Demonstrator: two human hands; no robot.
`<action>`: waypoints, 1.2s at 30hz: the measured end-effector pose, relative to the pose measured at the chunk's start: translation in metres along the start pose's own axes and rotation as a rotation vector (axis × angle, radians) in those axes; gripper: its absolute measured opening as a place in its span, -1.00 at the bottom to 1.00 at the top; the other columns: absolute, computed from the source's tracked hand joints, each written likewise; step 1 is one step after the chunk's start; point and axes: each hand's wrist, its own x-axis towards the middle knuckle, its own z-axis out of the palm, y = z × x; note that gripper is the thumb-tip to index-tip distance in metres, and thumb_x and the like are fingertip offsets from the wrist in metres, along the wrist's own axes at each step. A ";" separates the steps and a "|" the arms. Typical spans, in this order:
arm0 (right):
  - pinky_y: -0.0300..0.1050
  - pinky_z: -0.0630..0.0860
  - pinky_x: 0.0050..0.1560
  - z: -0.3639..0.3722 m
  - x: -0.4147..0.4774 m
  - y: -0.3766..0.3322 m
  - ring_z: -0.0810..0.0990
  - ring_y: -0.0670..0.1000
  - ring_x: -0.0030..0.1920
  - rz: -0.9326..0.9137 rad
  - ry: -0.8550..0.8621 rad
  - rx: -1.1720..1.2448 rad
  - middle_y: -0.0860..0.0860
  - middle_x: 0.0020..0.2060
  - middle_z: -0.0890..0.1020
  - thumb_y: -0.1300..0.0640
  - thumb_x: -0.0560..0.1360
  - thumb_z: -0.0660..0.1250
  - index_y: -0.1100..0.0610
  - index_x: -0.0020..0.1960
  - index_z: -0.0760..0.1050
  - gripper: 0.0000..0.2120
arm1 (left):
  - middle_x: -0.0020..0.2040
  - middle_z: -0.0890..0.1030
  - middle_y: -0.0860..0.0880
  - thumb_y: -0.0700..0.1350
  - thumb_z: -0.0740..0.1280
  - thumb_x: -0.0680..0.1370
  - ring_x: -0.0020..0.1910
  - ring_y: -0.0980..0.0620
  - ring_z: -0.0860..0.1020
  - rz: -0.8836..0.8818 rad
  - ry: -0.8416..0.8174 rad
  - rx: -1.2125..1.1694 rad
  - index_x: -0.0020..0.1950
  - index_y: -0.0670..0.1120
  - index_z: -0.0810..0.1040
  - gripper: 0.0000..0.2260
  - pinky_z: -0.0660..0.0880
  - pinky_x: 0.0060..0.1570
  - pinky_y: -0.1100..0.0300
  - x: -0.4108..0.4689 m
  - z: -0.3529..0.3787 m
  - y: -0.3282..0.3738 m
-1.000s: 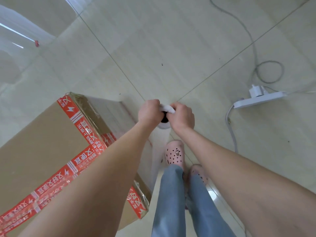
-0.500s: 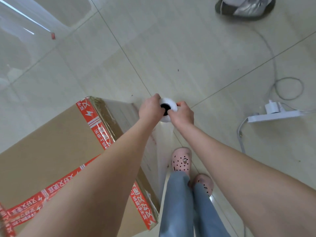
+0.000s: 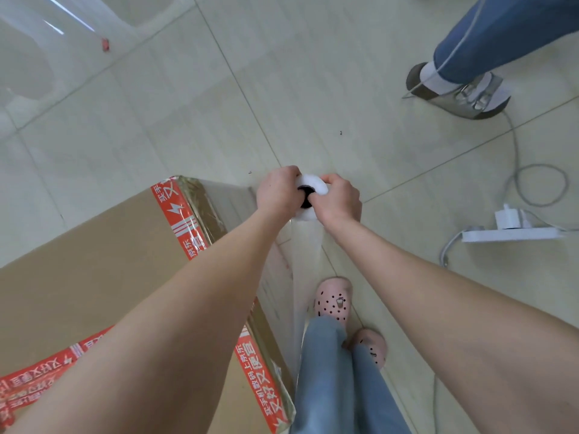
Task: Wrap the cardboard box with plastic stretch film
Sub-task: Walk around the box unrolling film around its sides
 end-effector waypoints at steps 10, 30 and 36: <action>-0.16 0.36 -0.15 0.018 0.017 -0.047 0.51 0.11 -0.07 0.010 -0.145 -0.030 0.05 0.08 0.58 0.15 0.45 0.28 0.01 0.23 0.42 -0.65 | -0.07 0.62 -0.21 -0.05 0.30 0.44 -0.10 -0.19 0.60 -0.310 -0.034 -0.269 -0.03 -0.26 0.50 -0.72 0.57 -0.14 0.03 0.012 -0.028 -0.031; -0.16 0.36 -0.18 -0.007 0.053 -0.084 0.58 0.15 0.00 -0.162 -0.177 -0.323 0.06 -0.01 0.65 0.15 0.41 0.27 -0.02 0.13 0.55 -0.70 | -0.09 0.59 -0.16 -0.21 0.25 0.44 -0.07 -0.19 0.56 -0.114 -0.041 0.050 -0.08 -0.19 0.52 -0.89 0.34 -0.27 0.14 0.058 -0.056 -0.002; -0.16 0.34 -0.10 0.009 0.063 -0.116 0.57 0.11 0.08 -0.201 -0.237 -0.261 0.01 0.08 0.60 0.10 0.41 0.31 0.02 0.24 0.40 -0.60 | -0.13 0.57 -0.20 -0.12 0.30 0.44 -0.06 -0.21 0.55 -0.443 0.101 -0.226 -0.17 -0.17 0.45 -0.88 0.30 -0.26 0.14 0.064 -0.067 -0.026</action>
